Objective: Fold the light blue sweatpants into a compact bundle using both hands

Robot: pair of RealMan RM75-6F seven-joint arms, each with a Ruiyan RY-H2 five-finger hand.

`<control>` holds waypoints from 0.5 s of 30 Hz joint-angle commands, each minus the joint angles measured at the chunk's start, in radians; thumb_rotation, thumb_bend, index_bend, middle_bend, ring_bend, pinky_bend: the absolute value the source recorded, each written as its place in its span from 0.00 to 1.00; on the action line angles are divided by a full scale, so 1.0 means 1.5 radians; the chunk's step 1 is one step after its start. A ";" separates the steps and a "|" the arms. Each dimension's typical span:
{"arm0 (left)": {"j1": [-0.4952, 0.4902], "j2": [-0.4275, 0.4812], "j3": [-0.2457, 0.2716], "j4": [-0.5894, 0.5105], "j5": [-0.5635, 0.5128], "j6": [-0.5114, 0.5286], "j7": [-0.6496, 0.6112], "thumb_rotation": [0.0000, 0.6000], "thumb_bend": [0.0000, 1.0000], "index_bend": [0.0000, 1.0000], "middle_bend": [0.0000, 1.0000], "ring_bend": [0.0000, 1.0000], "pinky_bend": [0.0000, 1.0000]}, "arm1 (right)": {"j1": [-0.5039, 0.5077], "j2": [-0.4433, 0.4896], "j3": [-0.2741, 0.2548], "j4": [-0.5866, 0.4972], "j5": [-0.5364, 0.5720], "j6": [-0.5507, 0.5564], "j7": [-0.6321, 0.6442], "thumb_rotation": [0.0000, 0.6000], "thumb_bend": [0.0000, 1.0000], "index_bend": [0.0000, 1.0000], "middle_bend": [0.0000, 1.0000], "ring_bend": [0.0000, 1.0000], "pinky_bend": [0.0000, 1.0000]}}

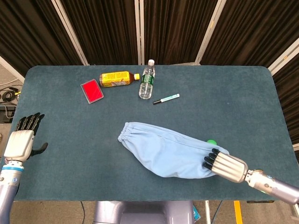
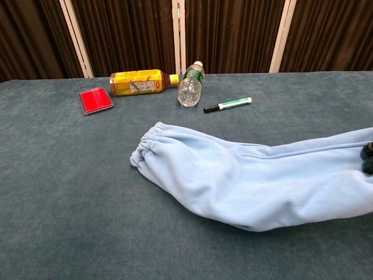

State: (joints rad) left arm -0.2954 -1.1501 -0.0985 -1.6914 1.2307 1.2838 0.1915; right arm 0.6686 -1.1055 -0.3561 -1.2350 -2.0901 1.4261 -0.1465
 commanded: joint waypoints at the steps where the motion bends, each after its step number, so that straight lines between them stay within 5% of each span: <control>1: 0.002 0.002 -0.002 -0.002 0.001 0.004 -0.003 1.00 0.33 0.00 0.00 0.00 0.00 | 0.001 0.017 0.002 -0.032 -0.016 0.006 -0.010 1.00 0.78 0.60 0.57 0.49 0.44; 5: 0.003 0.005 -0.002 -0.003 0.001 0.002 -0.004 1.00 0.34 0.00 0.00 0.00 0.00 | 0.025 0.017 0.031 -0.071 -0.019 -0.015 -0.018 1.00 0.78 0.59 0.57 0.50 0.44; 15: -0.001 0.002 -0.005 0.001 -0.003 -0.010 -0.002 1.00 0.34 0.00 0.00 0.00 0.00 | 0.163 -0.035 0.180 -0.164 0.042 -0.203 -0.064 1.00 0.78 0.59 0.57 0.50 0.44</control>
State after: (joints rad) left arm -0.2978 -1.1472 -0.1049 -1.6899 1.2275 1.2697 0.1904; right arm 0.8589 -1.1251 -0.1428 -1.4452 -2.0634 1.1890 -0.2142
